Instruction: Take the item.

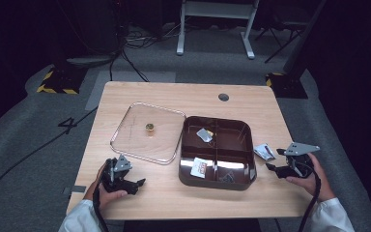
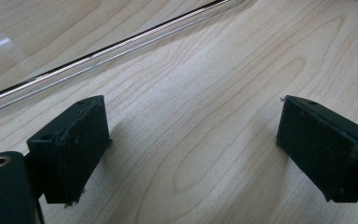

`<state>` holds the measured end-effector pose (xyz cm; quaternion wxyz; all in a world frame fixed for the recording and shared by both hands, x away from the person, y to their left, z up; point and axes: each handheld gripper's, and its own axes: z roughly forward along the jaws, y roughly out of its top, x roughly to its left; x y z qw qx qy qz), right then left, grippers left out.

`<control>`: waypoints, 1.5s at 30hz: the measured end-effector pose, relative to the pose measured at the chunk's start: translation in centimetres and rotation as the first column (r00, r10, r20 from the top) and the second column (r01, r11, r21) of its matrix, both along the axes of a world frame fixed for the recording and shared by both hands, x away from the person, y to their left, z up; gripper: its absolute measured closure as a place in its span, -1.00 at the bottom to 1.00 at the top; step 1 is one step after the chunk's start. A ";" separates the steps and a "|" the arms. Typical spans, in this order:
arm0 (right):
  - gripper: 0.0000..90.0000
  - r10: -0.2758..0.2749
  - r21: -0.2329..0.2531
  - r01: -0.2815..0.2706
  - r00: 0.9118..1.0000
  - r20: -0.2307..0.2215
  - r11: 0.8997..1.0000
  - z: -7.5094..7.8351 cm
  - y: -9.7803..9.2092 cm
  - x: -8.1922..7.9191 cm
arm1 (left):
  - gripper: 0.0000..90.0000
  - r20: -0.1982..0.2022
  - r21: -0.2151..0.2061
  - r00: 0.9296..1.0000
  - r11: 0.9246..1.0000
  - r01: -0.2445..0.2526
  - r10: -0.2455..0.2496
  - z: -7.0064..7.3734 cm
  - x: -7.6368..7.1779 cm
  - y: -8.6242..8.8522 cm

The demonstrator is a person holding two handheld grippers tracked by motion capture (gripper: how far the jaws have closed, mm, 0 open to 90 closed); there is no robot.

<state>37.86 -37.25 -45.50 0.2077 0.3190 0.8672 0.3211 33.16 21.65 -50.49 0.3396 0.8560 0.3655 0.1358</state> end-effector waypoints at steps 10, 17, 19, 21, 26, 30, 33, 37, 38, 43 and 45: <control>-0.49 -0.027 0.009 0.027 1.000 -0.011 1.000 -1.9 -1.3 -1.0 | -0.78 0.000 -0.002 1.000 1.000 -0.008 0.008 0.0 -0.1 0.0; -0.52 -0.070 0.029 0.071 0.997 -0.028 0.997 -3.6 -2.1 -1.6 | -0.78 -0.001 -0.005 1.000 1.000 -0.010 0.010 0.0 -0.1 0.0; -0.53 -0.078 0.042 0.079 0.996 -0.033 0.996 -4.0 -2.4 -1.7 | -0.78 -0.001 -0.005 1.000 1.000 -0.010 0.010 0.0 -0.1 0.0; -0.56 -0.084 0.066 0.086 0.996 -0.037 0.994 -4.2 -2.7 -2.0 | -0.78 -0.001 -0.005 1.000 1.000 -0.010 0.010 0.0 -0.1 0.0; -0.57 -0.105 0.116 0.110 0.993 -0.048 0.987 -4.6 -3.3 -2.2 | -0.78 -0.001 -0.005 1.000 1.000 -0.010 0.010 0.0 -0.1 0.0; -0.57 -0.120 0.150 0.128 0.991 -0.062 0.980 -4.9 -3.7 -2.3 | -0.78 -0.001 -0.005 1.000 1.000 -0.010 0.010 0.0 -0.1 0.0; -0.56 -0.121 0.150 0.129 0.991 -0.061 0.980 -4.9 -3.7 -2.3 | -0.78 -0.001 -0.004 1.000 1.000 -0.010 0.010 0.0 -0.1 0.0; -0.57 -0.122 0.149 0.130 0.991 -0.061 0.980 -4.9 -3.7 -2.3 | -0.78 0.000 -0.005 1.000 1.000 -0.011 0.011 0.0 -0.1 -0.1; -0.57 -0.123 0.149 0.131 0.991 -0.061 0.980 -4.9 -3.7 -2.3 | -0.78 0.000 -0.005 1.000 1.000 -0.010 0.010 0.0 -0.1 0.0; -0.57 -0.147 0.148 0.154 0.987 -0.059 0.977 -4.9 -3.6 -2.3 | -0.78 0.000 -0.005 1.000 1.000 -0.010 0.010 0.0 -0.1 0.0; -0.57 -0.153 0.148 0.160 0.987 -0.059 0.976 -4.9 -3.6 -2.3 | -0.78 0.002 -0.001 1.000 1.000 -0.009 0.009 0.0 -0.1 0.0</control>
